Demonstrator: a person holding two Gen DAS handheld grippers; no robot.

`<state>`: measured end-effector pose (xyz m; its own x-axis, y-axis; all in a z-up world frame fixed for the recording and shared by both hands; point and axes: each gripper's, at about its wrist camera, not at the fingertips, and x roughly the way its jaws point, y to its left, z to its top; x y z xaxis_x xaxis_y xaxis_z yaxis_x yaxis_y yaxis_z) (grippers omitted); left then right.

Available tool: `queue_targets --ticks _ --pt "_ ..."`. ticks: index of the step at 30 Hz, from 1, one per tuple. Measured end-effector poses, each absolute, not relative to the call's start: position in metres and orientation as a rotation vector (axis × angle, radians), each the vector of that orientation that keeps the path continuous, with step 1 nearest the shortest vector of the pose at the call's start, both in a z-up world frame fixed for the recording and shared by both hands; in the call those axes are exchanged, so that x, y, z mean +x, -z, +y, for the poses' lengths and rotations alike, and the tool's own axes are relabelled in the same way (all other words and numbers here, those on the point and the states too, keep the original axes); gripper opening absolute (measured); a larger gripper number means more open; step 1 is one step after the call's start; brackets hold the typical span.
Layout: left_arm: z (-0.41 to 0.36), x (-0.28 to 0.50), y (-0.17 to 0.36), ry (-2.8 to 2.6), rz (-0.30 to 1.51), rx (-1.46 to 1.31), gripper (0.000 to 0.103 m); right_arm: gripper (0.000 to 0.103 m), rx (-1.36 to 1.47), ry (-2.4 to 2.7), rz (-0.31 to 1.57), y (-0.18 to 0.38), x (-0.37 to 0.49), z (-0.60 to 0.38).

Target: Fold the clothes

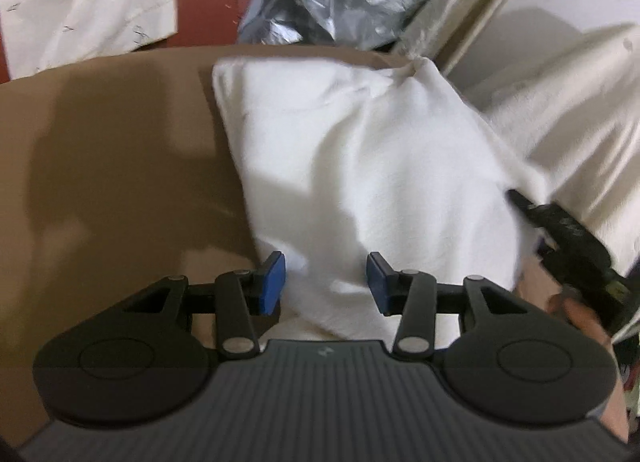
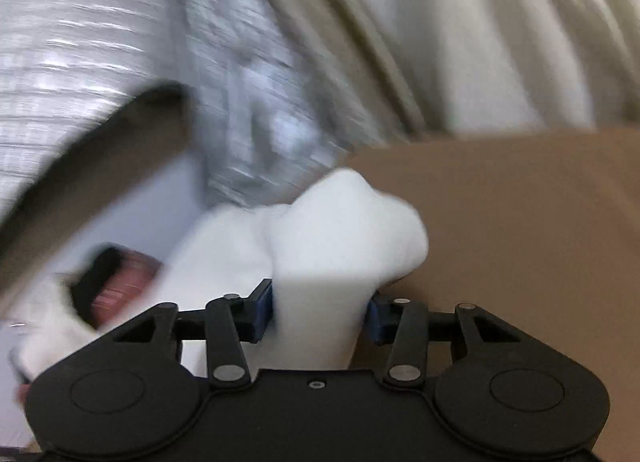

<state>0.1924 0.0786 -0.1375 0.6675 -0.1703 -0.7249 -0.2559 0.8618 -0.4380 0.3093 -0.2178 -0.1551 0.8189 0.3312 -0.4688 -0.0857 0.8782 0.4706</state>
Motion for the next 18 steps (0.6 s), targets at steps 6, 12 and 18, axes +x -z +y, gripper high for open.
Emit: queue_targets --ticks 6,12,18 --pt "0.071 0.197 0.141 -0.119 0.869 -0.539 0.047 0.074 0.198 -0.074 0.471 0.135 0.234 -0.194" --pt "0.062 0.190 0.121 -0.112 0.854 -0.484 0.047 0.075 0.126 -0.228 0.470 0.108 0.168 -0.182" --pt "0.055 0.161 0.083 -0.080 0.799 -0.417 0.056 0.076 0.111 -0.198 0.506 0.090 0.130 -0.185"
